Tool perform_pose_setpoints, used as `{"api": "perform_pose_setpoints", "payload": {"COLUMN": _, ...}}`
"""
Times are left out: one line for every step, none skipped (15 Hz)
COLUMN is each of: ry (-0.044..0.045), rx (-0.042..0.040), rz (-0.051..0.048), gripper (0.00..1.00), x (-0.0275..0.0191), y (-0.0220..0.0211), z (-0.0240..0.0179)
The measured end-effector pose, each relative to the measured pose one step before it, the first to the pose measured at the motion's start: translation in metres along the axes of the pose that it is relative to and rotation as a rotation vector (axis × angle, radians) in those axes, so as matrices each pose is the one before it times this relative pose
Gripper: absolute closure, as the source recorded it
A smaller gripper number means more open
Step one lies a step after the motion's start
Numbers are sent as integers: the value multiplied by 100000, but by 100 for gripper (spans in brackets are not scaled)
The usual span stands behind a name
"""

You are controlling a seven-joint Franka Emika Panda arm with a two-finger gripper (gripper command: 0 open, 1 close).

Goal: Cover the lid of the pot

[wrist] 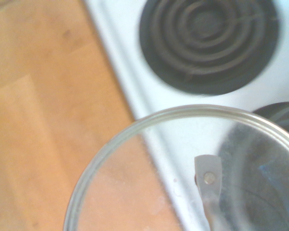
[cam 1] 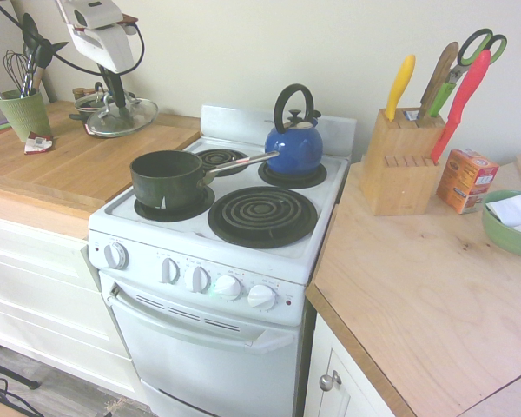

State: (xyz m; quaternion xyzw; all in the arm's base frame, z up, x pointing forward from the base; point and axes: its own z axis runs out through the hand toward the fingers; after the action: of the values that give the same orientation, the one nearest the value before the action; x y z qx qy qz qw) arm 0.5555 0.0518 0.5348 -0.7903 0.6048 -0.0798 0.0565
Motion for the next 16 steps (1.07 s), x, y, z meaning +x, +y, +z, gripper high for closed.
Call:
{"api": "perform_pose_setpoints", "payload": {"ry": 298, "rx": -939, "rz": 1394, "gripper": 100, "x": 1251, "y": 723, "z": 206}}
{"api": "perform_pose_setpoints", "payload": {"ry": 129, "rx": -1340, "rz": 1166, "gripper": 100, "x": 1246, "y": 787, "z": 534}}
{"api": "perform_pose_setpoints", "payload": {"ry": 32, "rx": -1504, "rz": 716, "gripper": 100, "x": 1101, "y": 825, "z": 666}}
{"api": "perform_pose_setpoints", "payload": {"ry": 226, "rx": -1179, "rz": 622, "gripper": 100, "x": 1099, "y": 760, "z": 667}}
{"api": "perform_pose_setpoints", "payload": {"ry": 275, "rx": -829, "rz": 973, "gripper": 100, "x": 1109, "y": 678, "z": 676}}
{"api": "perform_pose_setpoints", "payload": {"ry": 87, "rx": -547, "rz": 801, "gripper": 100, "x": 1099, "y": 501, "z": 531}}
{"api": "perform_pose_setpoints", "payload": {"ry": 102, "rx": -257, "rz": 564, "gripper": 100, "x": 940, "y": 352, "z": 537}}
{"api": "perform_pose_setpoints", "payload": {"ry": 162, "rx": 85, "rz": 774, "gripper": 100, "x": 818, "y": 194, "z": 478}}
{"api": "perform_pose_setpoints", "payload": {"ry": 133, "rx": 215, "rz": 295, "gripper": 100, "x": 418, "y": -8, "z": 524}}
{"api": "perform_pose_setpoints", "payload": {"ry": 52, "rx": 197, "rz": -366, "gripper": 100, "x": 96, "y": -171, "z": 456}}
{"api": "perform_pose_setpoints", "payload": {"ry": -21, "rx": 420, "rz": -598, "gripper": 100, "x": -86, "y": -238, "z": 400}}
{"api": "perform_pose_setpoints", "payload": {"ry": 55, "rx": 463, "rz": -611, "gripper": 100, "x": -196, "y": -237, "z": 303}}
{"api": "perform_pose_setpoints", "payload": {"ry": 35, "rx": 271, "rz": -397, "gripper": 100, "x": -175, "y": -194, "z": 285}}
{"api": "perform_pose_setpoints", "payload": {"ry": -28, "rx": 127, "rz": -495, "gripper": 100, "x": -234, "y": -183, "z": 273}}
{"api": "perform_pose_setpoints", "payload": {"ry": -163, "rx": -277, "rz": -624, "gripper": 100, "x": -324, "y": -124, "z": 215}}
{"api": "perform_pose_setpoints", "payload": {"ry": -156, "rx": -187, "rz": -743, "gripper": 100, "x": -406, "y": -99, "z": 118}}
